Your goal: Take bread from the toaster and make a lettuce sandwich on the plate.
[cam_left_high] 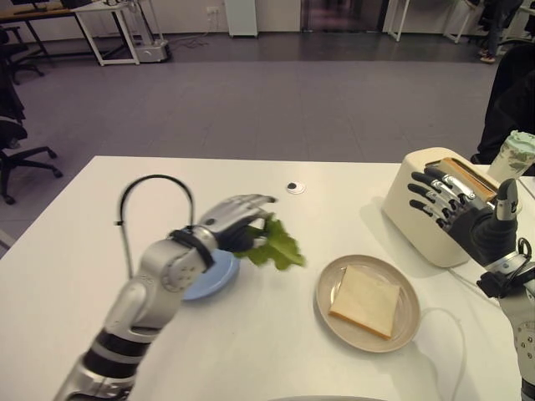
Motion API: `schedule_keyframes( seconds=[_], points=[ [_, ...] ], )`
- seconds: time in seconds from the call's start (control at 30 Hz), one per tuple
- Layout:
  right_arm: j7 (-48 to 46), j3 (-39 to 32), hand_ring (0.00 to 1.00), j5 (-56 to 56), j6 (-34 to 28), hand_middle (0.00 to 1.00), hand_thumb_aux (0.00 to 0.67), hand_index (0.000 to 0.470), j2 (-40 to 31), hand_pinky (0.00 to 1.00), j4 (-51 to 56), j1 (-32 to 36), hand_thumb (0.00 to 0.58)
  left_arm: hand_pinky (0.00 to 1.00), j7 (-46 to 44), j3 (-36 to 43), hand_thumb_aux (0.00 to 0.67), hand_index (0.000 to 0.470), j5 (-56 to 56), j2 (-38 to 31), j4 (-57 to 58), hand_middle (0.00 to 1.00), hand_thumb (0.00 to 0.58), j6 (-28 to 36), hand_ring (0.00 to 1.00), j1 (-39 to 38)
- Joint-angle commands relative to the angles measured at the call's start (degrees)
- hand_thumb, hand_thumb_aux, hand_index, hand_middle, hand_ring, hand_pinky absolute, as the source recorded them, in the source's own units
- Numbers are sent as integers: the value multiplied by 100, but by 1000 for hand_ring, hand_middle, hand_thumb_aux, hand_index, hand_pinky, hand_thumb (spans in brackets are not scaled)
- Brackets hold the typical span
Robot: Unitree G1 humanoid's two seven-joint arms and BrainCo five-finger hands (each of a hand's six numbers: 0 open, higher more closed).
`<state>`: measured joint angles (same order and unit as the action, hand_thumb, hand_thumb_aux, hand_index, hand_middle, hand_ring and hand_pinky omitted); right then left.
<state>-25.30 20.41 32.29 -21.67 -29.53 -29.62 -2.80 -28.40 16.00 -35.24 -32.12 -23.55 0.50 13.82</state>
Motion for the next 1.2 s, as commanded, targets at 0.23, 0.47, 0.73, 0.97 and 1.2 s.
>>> schedule_keyframes(
  seconds=[0.23,0.47,0.73,0.97,1.2],
  points=[
    [379,-38,0,-1395,902,0,0,0,-262,0,1022,625,0,0,74,2233,670,470,-416,2605,1999,0,580,259,0,1458],
    [948,58,0,-2895,1868,0,0,0,-769,0,1544,1024,0,0,179,2728,670,470,-629,2609,3593,0,580,4,0,1471],
    [1986,-166,0,-4780,3073,0,0,0,-1430,0,3083,1221,0,0,-458,2592,620,435,-615,2338,3143,0,577,297,0,1490],
    [2168,-778,0,-5362,3603,0,45,31,-1572,0,4519,1284,75,0,-138,2354,0,0,-610,2412,2962,0,0,326,0,1507],
    [2419,-1060,0,-5539,3688,0,670,470,-1657,0,5176,1499,580,0,12,1945,0,0,-542,2408,2042,0,0,375,0,1483]
  ],
)
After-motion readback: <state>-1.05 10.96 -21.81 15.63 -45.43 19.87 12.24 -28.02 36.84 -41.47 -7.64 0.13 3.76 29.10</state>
